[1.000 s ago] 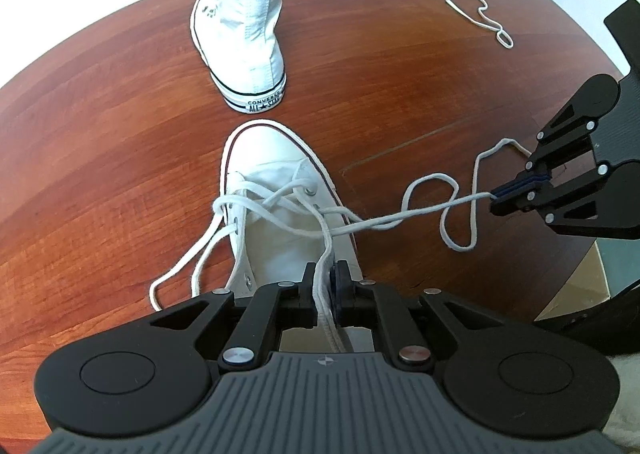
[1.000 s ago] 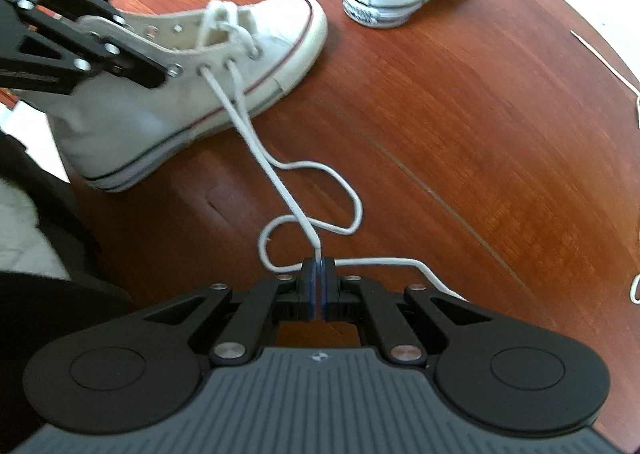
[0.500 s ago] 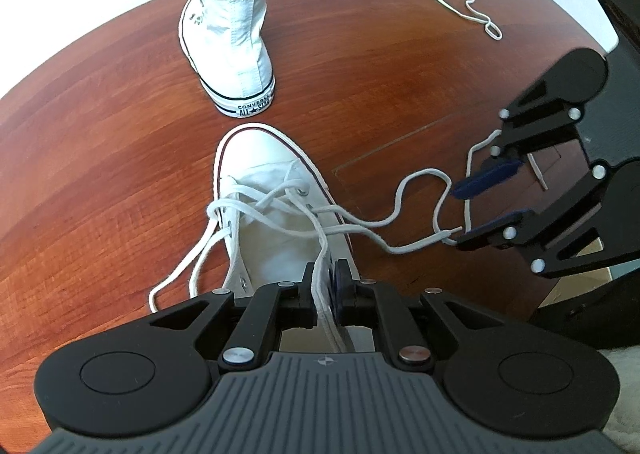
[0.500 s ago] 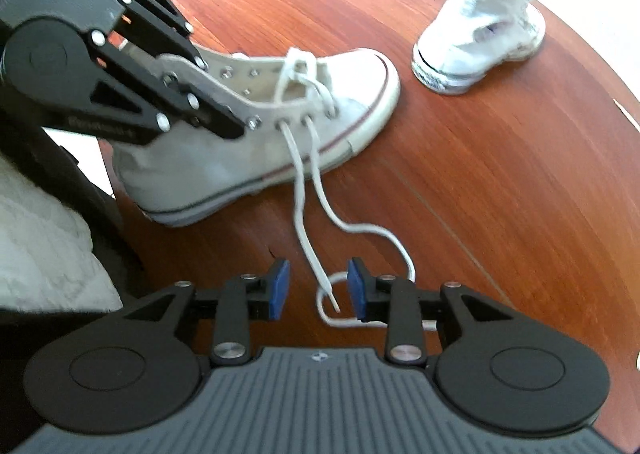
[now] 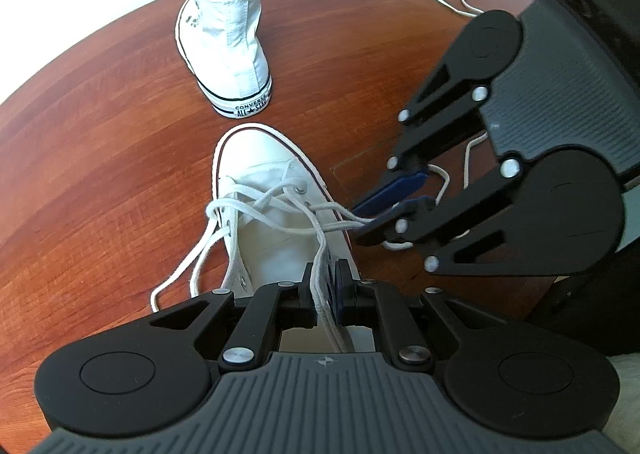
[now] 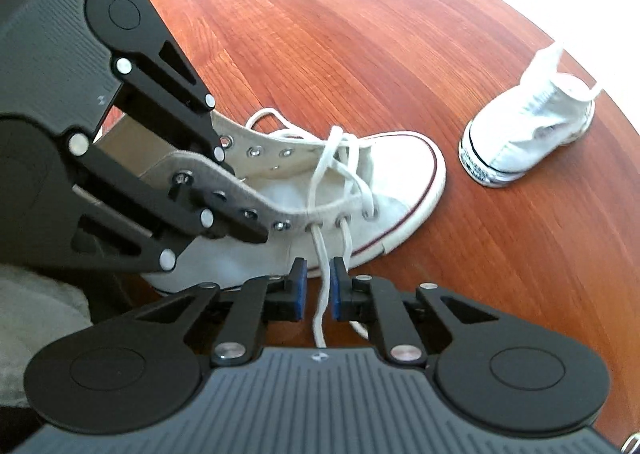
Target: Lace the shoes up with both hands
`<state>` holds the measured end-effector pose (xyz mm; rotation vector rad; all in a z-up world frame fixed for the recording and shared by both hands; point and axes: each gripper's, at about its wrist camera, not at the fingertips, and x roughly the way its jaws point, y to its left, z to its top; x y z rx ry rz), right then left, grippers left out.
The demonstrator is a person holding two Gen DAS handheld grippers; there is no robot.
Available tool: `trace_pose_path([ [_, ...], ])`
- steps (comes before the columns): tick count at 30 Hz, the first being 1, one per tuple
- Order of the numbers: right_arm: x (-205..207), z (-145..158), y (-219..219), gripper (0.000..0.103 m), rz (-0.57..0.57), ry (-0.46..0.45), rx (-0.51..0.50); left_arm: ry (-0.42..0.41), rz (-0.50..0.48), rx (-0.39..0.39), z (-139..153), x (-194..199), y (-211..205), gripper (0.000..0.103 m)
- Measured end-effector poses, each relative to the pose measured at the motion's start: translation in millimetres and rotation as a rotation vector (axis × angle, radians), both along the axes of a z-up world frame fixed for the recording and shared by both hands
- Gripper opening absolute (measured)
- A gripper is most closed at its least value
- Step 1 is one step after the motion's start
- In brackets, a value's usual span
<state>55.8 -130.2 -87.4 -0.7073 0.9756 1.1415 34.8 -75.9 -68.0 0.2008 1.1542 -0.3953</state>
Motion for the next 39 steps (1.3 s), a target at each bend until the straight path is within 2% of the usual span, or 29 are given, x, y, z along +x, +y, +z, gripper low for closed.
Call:
trace_pose_path([
  [4, 2.0, -3.3, 7.0, 0.008, 0.020, -0.003, -0.004, 0.002, 0.000, -0.002, 0.3, -0.1, 0.2, 0.010],
  [7, 3.0, -6.6, 13.7, 0.002, 0.028, 0.002, -0.013, 0.002, 0.001, -0.002, 0.1, -0.1, 0.4, 0.010],
  [13, 2.1, -5.9, 10.8, 0.001, 0.008, 0.016, -0.031, 0.002, 0.010, -0.009, -0.2, -0.8, 2.6, 0.010],
  [33, -7.5, -11.1, -73.3, 0.002, -0.215, 0.076, -0.159, -0.002, 0.029, -0.018, -1.5, -1.1, 7.3, 0.010],
  [39, -8.1, -8.1, -79.9, 0.003, -0.219, 0.075, -0.146, -0.004, 0.024, -0.014, -1.5, -2.2, 7.4, 0.010],
])
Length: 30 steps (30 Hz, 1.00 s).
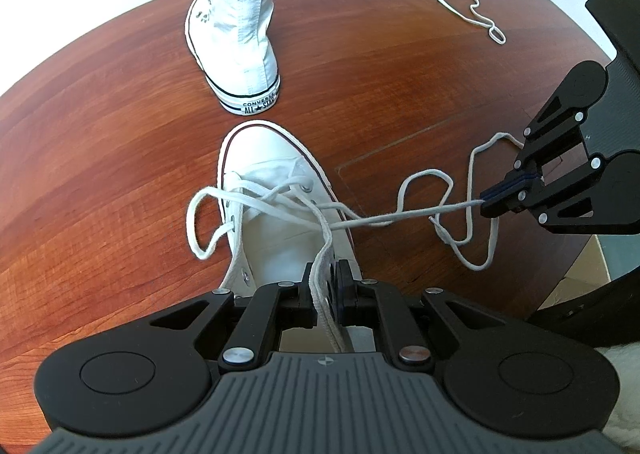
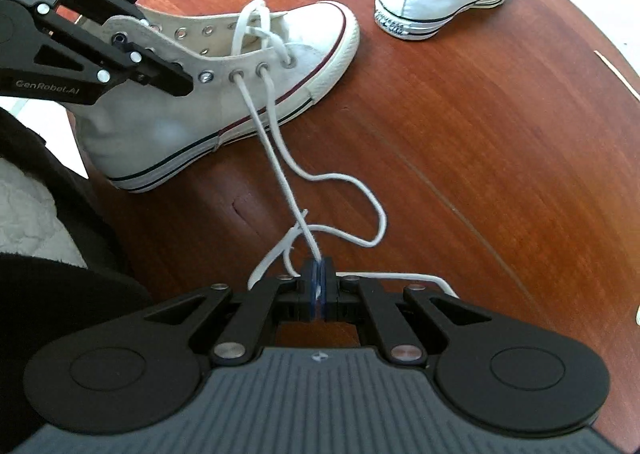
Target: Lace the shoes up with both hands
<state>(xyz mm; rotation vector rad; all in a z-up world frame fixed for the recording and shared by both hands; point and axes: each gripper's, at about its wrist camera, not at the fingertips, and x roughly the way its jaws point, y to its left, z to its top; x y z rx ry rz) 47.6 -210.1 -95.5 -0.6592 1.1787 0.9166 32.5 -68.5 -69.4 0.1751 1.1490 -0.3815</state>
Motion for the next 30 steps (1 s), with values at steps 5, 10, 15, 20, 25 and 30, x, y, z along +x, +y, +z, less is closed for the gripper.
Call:
trace_pose_path([
  [5, 0.2, 3.0, 10.8, 0.004, 0.027, -0.004, 0.022, 0.001, -0.002, 0.001, 0.0, -0.5, 0.1, 0.010],
  [10, -0.8, 8.6, 26.1, 0.005, 0.078, -0.011, 0.043, 0.002, -0.004, 0.003, 0.1, -0.3, 0.1, 0.011],
  [15, 0.1, 11.2, 50.9, 0.005, 0.137, -0.026, 0.073, 0.003, -0.005, 0.007, 0.0, -0.4, -0.4, 0.011],
  [20, 3.0, 14.1, 70.4, 0.033, 0.183, -0.041, 0.104, 0.003, -0.011, 0.013, -0.1, 0.1, -1.3, 0.011],
  [25, 10.4, 12.4, 84.2, 0.032, 0.203, -0.038, 0.121, 0.002, -0.014, 0.016, -0.5, 0.1, -1.5, 0.012],
  [30, 15.2, 8.4, 92.7, 0.019, 0.226, -0.025, 0.129, 0.003, -0.015, 0.016, -0.8, 0.0, -0.8, 0.012],
])
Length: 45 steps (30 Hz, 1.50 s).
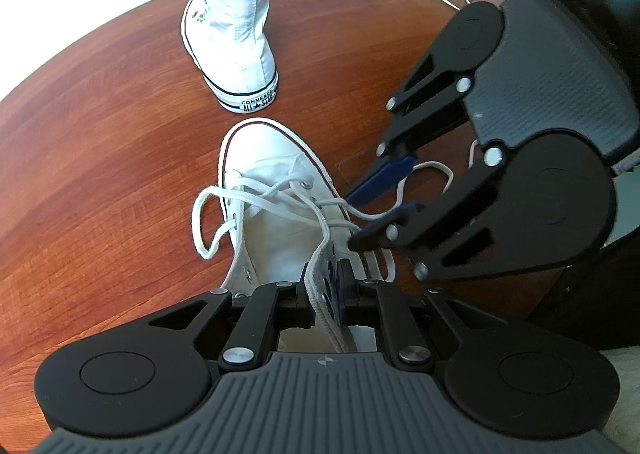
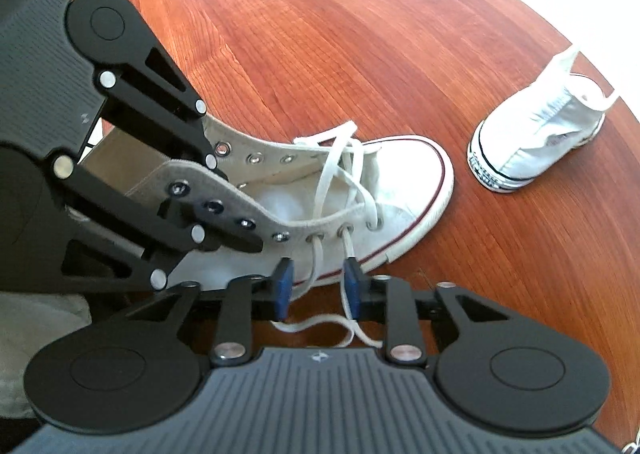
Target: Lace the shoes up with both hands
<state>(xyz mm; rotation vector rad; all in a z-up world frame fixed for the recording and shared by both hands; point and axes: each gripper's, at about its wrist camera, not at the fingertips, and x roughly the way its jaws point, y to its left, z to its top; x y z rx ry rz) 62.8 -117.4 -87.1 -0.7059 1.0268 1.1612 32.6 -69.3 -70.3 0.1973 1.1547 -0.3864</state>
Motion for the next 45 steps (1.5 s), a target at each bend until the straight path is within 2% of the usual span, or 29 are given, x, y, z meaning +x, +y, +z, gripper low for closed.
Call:
trace_pose_path([
  [4, 2.4, -5.3, 6.3, 0.014, 0.023, 0.016, -0.008, 0.002, -0.002, 0.002, -0.1, 0.2, 0.0, 0.013],
  [7, 6.1, -8.6, 7.6, 0.002, 0.019, 0.044, -0.012, 0.003, -0.001, 0.000, -0.2, 0.0, 0.4, 0.013],
  [16, 0.2, -4.9, -0.5, 0.001, 0.000, 0.044, -0.054, 0.002, 0.007, -0.007, -0.7, -0.5, 1.2, 0.013],
  [31, -13.8, -11.5, -59.3, 0.001, -0.104, 0.105, -0.131, 0.005, 0.008, -0.015, -1.1, 0.2, 4.0, 0.014],
  [35, -15.4, -13.9, -69.5, 0.002, -0.124, 0.118, -0.136, 0.008, 0.008, -0.015, -1.4, 1.1, 4.3, 0.014],
  [42, -17.7, -6.3, -63.5, 0.005, -0.124, 0.084, -0.105, 0.008, 0.000, -0.007, -0.6, 1.8, 3.1, 0.015],
  [43, -17.4, -5.5, -62.2, 0.007, -0.121, 0.082, -0.102, 0.009, 0.001, -0.007, -0.7, 1.7, 3.2, 0.015],
  [45, -17.0, -3.5, -58.6, 0.022, -0.112, 0.072, -0.090, 0.010, 0.004, -0.008, -0.8, 1.5, 3.5, 0.015],
])
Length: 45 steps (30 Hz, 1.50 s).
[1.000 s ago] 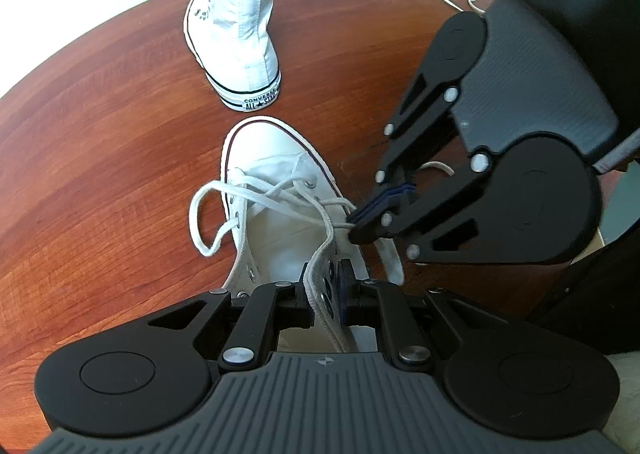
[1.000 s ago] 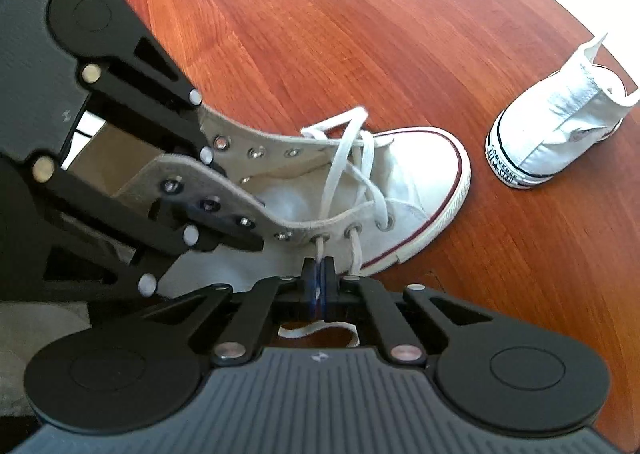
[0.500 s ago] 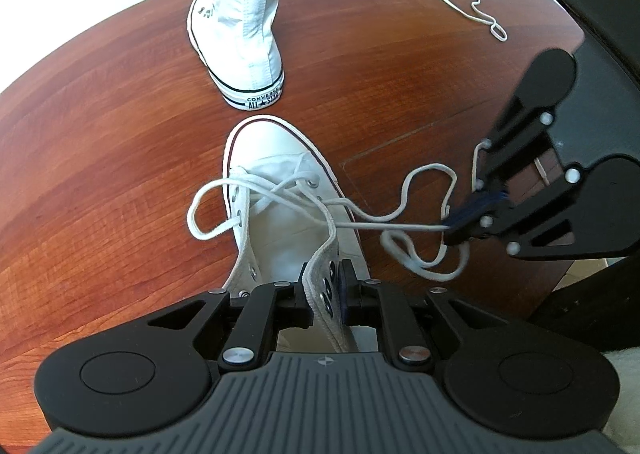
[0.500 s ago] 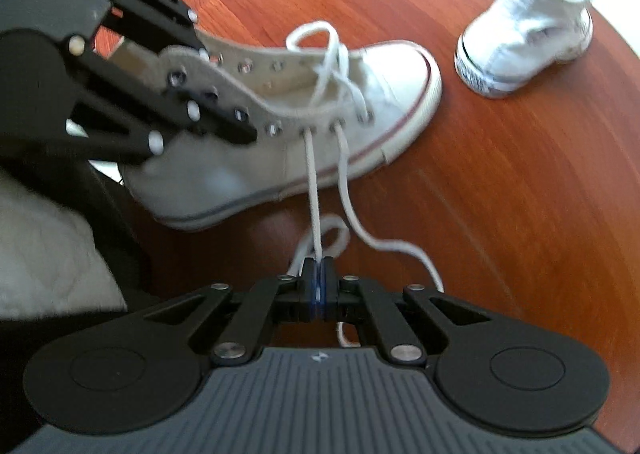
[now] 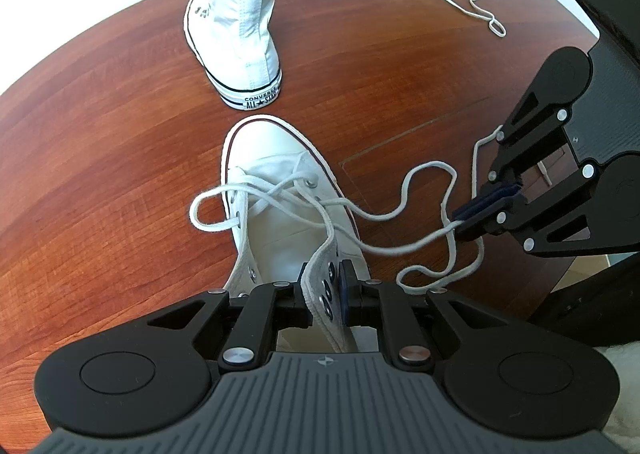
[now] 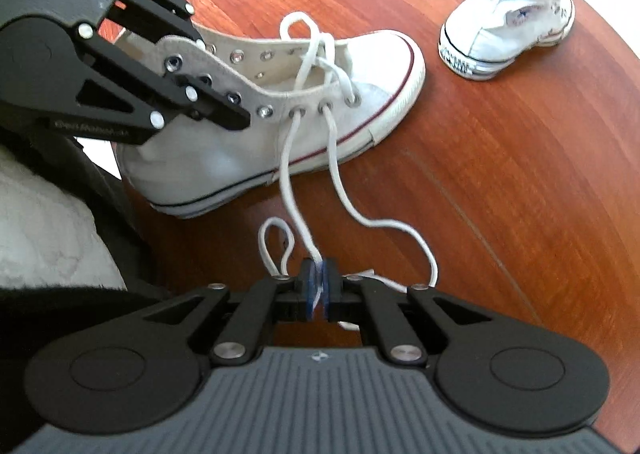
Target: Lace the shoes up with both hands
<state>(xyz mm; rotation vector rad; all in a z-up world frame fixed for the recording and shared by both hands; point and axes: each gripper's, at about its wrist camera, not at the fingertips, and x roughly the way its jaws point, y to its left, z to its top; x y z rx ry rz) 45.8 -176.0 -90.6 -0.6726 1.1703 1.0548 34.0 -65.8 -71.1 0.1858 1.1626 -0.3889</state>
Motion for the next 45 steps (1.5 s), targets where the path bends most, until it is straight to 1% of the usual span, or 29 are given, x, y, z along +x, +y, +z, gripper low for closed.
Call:
trace_pose_path([
  [1, 0.6, 0.5, 1.4, 0.030, 0.004, -0.005, 0.005, 0.000, 0.000, 0.000, 0.0, 0.0, 0.1, 0.015],
  [10, 9.9, 6.7, 26.9, 0.030, 0.046, -0.035, 0.060, 0.001, -0.004, 0.011, -1.5, -0.4, -3.4, 0.016],
  [17, 20.5, 8.0, 44.9, 0.029, 0.046, -0.009, 0.106, 0.001, 0.001, 0.013, -1.9, -0.9, -5.0, 0.016],
  [21, 25.9, 3.5, 51.7, 0.027, 0.043, 0.012, 0.112, 0.001, 0.003, 0.015, -2.4, -0.6, -6.6, 0.016],
  [23, 27.7, 1.1, 54.6, 0.021, 0.045, 0.020, 0.111, 0.001, -0.004, 0.014, -2.4, -0.4, -5.0, 0.016],
  [26, 28.7, -2.9, 58.6, 0.015, 0.048, 0.025, 0.100, 0.002, -0.023, 0.011, -2.3, -0.3, 0.3, 0.016],
  [33, 32.5, -8.9, 62.6, 0.013, 0.046, 0.041, 0.095, 0.010, -0.013, 0.015, -5.0, 0.6, 0.9, 0.016],
  [35, 35.6, -11.2, 61.6, 0.005, 0.034, 0.065, 0.100, 0.011, -0.012, 0.013, -5.3, 0.9, 0.4, 0.016],
  [40, 35.8, -11.0, 62.9, 0.003, 0.024, 0.061, 0.081, 0.009, -0.002, 0.005, -5.7, 1.3, 2.6, 0.017],
  [45, 27.8, -10.0, 59.4, 0.002, 0.038, 0.028, 0.019, 0.007, 0.004, 0.004, -5.9, 0.7, 4.9, 0.017],
])
